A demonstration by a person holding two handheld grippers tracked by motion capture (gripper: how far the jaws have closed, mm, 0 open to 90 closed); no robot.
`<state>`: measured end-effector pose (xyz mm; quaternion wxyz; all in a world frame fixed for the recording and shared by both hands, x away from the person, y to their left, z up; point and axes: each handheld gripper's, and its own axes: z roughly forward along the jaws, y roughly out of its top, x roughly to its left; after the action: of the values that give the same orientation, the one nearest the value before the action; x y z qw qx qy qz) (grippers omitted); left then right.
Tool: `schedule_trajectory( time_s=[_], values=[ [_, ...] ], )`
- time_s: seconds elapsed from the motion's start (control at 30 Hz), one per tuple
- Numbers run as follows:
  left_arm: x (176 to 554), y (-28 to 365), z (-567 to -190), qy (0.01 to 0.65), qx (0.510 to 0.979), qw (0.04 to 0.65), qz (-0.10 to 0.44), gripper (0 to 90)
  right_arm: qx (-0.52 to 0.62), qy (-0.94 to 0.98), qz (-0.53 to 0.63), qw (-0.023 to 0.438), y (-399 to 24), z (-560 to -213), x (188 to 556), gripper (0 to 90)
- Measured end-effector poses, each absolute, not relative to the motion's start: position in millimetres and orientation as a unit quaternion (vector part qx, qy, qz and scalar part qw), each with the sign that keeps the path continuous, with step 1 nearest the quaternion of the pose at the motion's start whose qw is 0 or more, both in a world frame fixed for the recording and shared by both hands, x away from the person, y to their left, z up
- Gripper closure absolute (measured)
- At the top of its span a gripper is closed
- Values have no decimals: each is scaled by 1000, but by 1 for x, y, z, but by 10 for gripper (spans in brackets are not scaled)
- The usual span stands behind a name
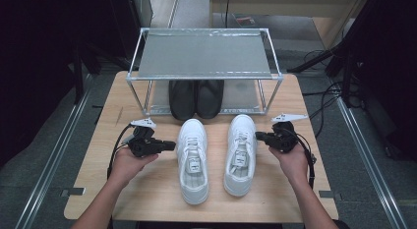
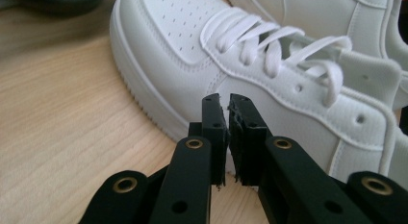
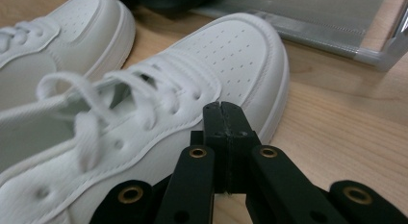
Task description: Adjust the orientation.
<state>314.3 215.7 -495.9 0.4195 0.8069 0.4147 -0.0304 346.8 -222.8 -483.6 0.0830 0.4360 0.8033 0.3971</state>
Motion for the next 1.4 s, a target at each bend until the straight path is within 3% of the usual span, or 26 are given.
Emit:
schedule_trajectory(
  time_s=[0.17, 1.0, 1.23, 1.4],
  values=[
    [314, 214, -501, 411, 814, 408, -37, 857, 431, 816, 381, 55, -222, -490, 334, 900],
    [313, 205, -516, 405, 836, 366, -61, 864, 410, 824, 387, 53, -197, -494, 334, 900],
    [309, 199, -516, 396, 843, 360, -50, 895, 401, 832, 384, 3, -209, -496, 331, 900],
    [306, 190, -515, 389, 844, 366, -46, 900, 398, 834, 382, 9, -203, -496, 331, 900]
  ],
)
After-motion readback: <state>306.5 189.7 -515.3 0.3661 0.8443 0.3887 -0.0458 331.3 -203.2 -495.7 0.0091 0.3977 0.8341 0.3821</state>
